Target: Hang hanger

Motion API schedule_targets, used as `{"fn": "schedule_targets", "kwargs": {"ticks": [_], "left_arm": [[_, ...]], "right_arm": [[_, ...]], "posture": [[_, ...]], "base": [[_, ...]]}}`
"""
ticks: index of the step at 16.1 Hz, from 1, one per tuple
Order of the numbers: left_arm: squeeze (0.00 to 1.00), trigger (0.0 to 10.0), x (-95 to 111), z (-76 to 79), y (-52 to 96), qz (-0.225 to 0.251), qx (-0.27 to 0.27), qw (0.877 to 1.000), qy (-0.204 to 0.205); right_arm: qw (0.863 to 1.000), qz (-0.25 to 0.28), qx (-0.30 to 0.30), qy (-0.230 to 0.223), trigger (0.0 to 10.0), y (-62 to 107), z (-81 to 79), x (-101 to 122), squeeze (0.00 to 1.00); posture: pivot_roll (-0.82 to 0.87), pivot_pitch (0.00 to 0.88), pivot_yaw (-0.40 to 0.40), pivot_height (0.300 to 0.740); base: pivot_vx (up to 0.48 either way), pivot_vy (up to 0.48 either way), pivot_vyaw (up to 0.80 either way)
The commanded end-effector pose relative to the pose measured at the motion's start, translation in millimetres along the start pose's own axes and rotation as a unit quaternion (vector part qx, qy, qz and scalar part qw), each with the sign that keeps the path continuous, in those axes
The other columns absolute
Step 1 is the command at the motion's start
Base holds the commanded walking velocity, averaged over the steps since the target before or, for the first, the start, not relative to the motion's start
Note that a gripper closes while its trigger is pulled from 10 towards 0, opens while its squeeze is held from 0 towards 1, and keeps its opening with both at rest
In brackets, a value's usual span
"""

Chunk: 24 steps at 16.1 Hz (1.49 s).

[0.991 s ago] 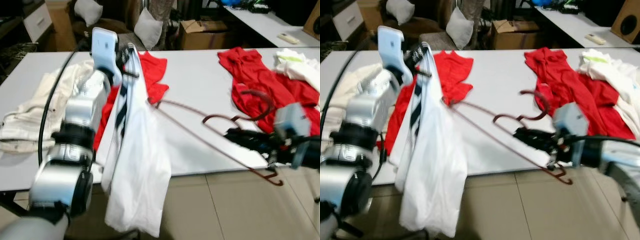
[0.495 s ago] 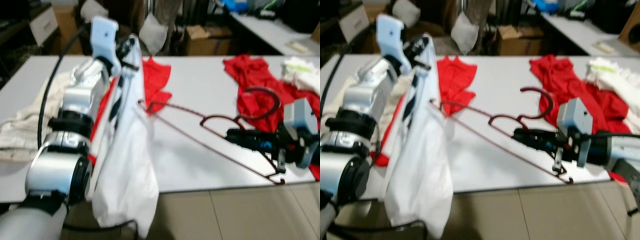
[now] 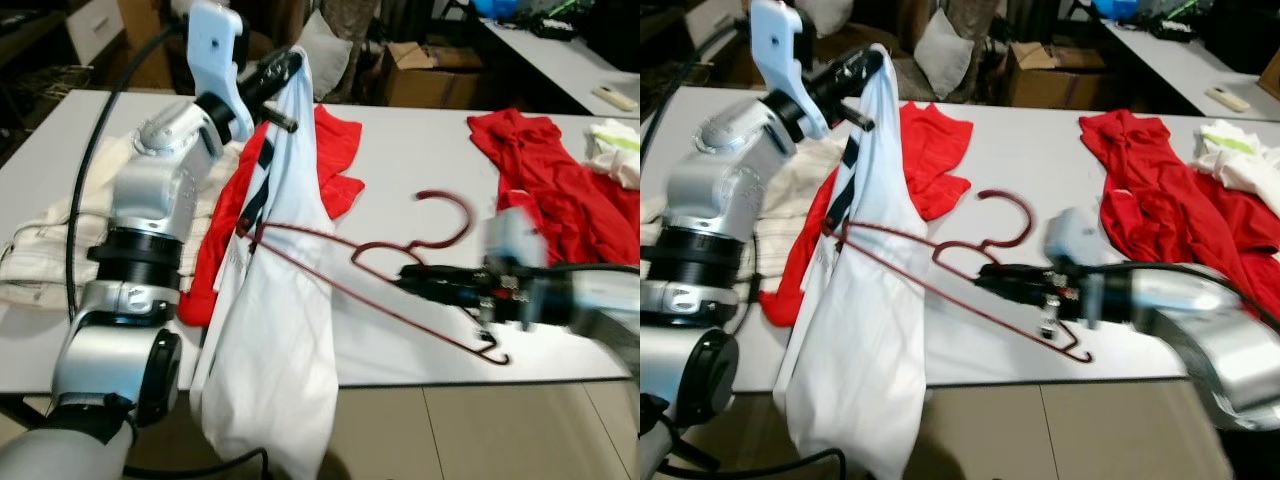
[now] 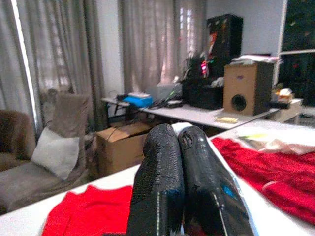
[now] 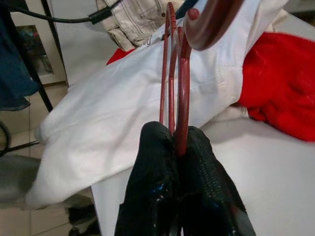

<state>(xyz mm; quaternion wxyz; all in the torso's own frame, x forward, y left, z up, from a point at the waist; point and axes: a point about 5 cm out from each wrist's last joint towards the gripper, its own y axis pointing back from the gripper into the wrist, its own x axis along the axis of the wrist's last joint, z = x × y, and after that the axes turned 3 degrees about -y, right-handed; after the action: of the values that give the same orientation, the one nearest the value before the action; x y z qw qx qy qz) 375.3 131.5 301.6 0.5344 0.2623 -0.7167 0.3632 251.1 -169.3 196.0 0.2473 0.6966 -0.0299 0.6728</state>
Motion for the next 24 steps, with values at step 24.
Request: {"fn": "schedule_targets", "kwargs": {"ticks": [24], "left_arm": [[0.0, 10.0, -58, -15.9, 12.6, -0.07, 0.216, 0.974, 0.001]], "right_arm": [[0.994, 0.042, -0.076, 0.071, 10.0, -30.0, 66.2, -46, 0.0]], "posture": [[-0.03, 0.0, -0.036, 0.74]], "base": [[0.0, 0.0, 0.0]]}}
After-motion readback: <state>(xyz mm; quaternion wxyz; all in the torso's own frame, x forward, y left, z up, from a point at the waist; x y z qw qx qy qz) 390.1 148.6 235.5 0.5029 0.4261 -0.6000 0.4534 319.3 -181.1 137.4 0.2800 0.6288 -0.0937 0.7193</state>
